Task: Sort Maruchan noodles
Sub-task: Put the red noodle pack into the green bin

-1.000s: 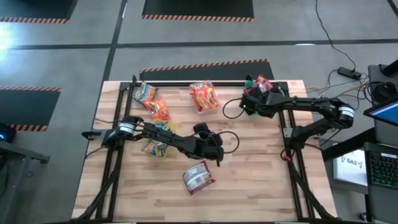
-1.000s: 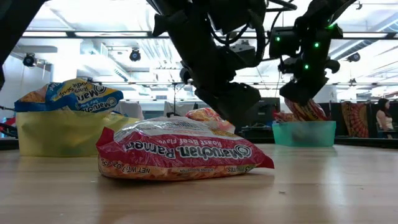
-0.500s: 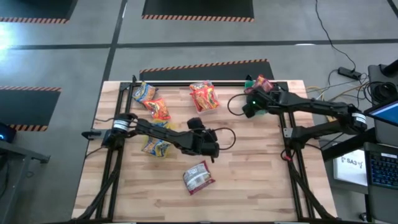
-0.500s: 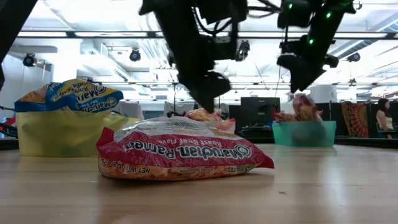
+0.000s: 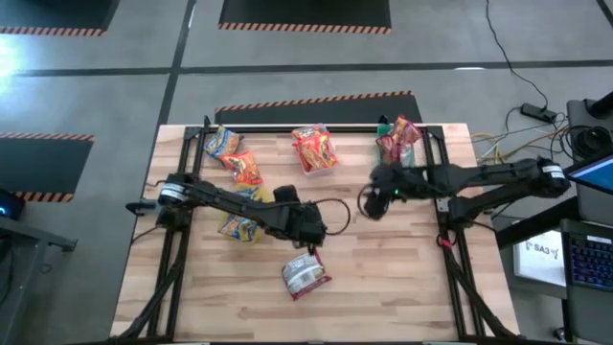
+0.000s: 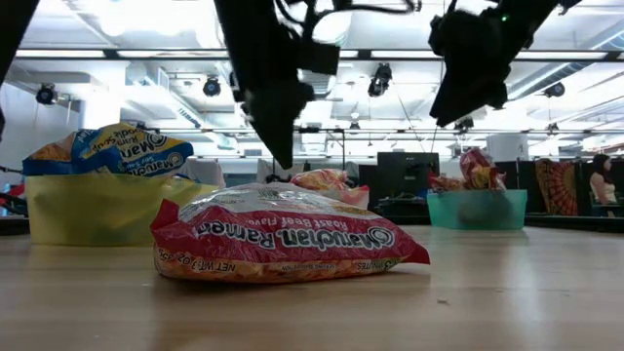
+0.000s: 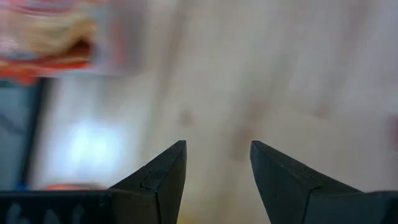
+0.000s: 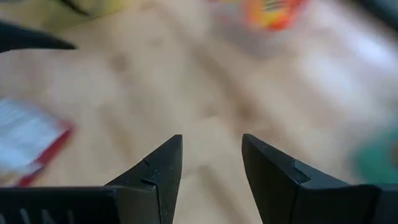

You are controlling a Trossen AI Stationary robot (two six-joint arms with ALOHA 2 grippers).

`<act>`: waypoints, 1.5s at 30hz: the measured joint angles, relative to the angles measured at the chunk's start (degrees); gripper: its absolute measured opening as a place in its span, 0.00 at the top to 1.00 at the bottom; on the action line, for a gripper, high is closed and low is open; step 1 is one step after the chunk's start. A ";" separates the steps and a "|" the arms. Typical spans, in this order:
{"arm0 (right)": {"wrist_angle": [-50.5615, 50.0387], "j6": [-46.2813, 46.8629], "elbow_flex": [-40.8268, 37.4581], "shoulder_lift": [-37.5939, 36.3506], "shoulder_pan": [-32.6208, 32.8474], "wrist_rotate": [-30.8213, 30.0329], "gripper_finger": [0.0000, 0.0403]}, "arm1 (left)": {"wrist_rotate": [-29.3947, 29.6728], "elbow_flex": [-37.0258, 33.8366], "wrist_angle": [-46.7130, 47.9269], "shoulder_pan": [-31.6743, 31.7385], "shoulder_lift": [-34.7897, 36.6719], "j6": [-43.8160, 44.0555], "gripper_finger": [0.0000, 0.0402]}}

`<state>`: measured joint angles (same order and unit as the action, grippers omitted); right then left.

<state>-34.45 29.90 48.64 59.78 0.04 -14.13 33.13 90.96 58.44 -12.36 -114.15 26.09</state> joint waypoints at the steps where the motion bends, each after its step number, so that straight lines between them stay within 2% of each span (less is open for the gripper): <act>1: 1.44 0.12 -0.36 0.52 1.64 1.30 0.61 | -2.34 0.00 -0.03 -0.95 0.36 0.06 0.59; 6: 8.77 5.48 -2.14 3.84 10.14 5.92 0.61 | -10.72 -0.02 -0.33 -8.07 1.94 5.51 0.59; 10: 13.15 10.77 -2.86 7.59 15.39 9.78 0.58 | -11.34 -0.02 -2.00 -15.24 2.48 12.24 0.59; 12: 15.16 12.36 -2.88 9.84 17.64 10.63 0.56 | -10.13 -0.02 -2.95 -18.38 2.39 14.82 0.59; 18: 21.93 14.56 -2.73 16.66 22.14 10.71 0.48 | -0.66 -0.02 -3.55 -25.00 1.02 21.09 0.59; 21: 23.37 15.15 -1.80 19.49 23.42 10.71 0.47 | -1.27 -0.02 -3.22 -26.18 0.92 25.04 0.59; 25: 23.66 15.08 -0.36 23.15 23.78 10.69 0.48 | -8.17 -0.62 -1.52 -26.38 0.90 29.97 0.59; 27: 23.81 13.90 0.21 24.99 23.70 10.59 0.48 | -9.05 -1.70 -2.36 -26.60 0.86 30.01 0.59; 34: 23.85 6.67 1.13 30.39 23.70 10.30 0.48 | -10.35 -7.16 -12.39 -26.67 0.81 30.64 0.59; 42: 24.46 -1.44 3.46 34.19 23.63 8.87 0.49 | -11.36 -15.54 -18.34 -26.49 0.73 34.91 0.59; 45: 24.51 -3.16 4.91 35.52 23.58 6.45 0.49 | -11.33 -18.66 -25.74 -25.88 0.73 34.62 0.59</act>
<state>-9.94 26.74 53.55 95.31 23.62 -7.68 21.80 72.30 32.70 -38.24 -113.43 60.70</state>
